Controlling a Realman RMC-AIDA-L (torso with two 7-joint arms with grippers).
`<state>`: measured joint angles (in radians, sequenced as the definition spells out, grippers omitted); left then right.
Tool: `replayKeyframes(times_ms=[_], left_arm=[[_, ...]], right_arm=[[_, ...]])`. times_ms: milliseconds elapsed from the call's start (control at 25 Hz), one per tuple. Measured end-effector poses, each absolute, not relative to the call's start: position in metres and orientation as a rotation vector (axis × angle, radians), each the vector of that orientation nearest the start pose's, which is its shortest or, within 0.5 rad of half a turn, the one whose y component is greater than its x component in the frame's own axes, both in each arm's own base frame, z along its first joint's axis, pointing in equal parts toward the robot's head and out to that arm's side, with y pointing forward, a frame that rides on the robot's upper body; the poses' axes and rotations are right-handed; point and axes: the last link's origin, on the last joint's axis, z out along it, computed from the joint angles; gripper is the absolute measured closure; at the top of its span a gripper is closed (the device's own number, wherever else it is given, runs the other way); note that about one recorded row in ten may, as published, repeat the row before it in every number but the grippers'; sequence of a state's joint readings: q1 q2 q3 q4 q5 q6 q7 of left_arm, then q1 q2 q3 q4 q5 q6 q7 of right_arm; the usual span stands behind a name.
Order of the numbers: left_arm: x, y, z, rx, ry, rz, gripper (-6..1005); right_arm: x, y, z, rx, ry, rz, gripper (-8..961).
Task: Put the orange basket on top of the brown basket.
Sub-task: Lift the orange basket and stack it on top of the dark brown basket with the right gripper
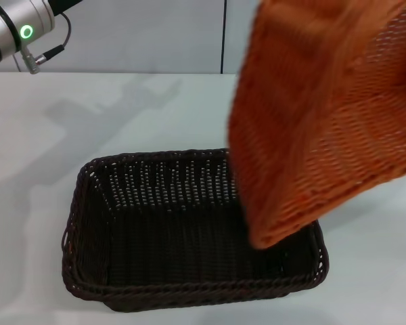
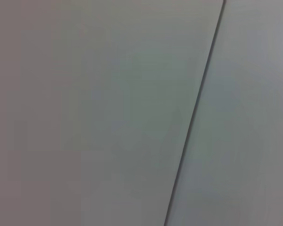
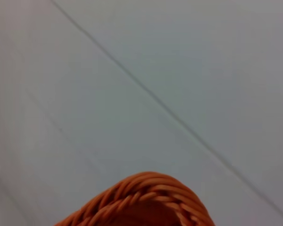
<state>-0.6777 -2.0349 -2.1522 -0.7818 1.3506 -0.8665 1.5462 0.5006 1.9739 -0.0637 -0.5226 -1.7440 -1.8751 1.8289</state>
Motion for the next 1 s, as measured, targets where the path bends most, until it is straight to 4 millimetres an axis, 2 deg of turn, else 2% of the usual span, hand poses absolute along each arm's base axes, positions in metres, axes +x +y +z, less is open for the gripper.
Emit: replayKeyframes(times_ms=[120,280,320,680,1000], left_arm=[[-0.172,0.461,0.070,-2.061,-0.689,-0.998,288],[-0.172,0.461,0.069,-2.064,-0.694,-0.998,289],[-0.171,0.462,0.068,-2.066,-0.696,-0.998,288],[-0.165,0.473,0.062,-2.097,-0.713,-0.976,289],[-0.161,0.478,0.057,-2.121,-0.718,-0.959,289]], right_arm=[[0.275,0.316,0.110,-2.037,1.072,1.703,805],[0.271,0.311,0.090,-2.031,1.125,1.750,806],[0.271,0.311,0.090,-2.031,1.125,1.750,806],[0.281,0.282,0.051,-1.987,1.178,1.792,806],[0.290,0.260,0.031,-1.941,1.217,1.801,805]])
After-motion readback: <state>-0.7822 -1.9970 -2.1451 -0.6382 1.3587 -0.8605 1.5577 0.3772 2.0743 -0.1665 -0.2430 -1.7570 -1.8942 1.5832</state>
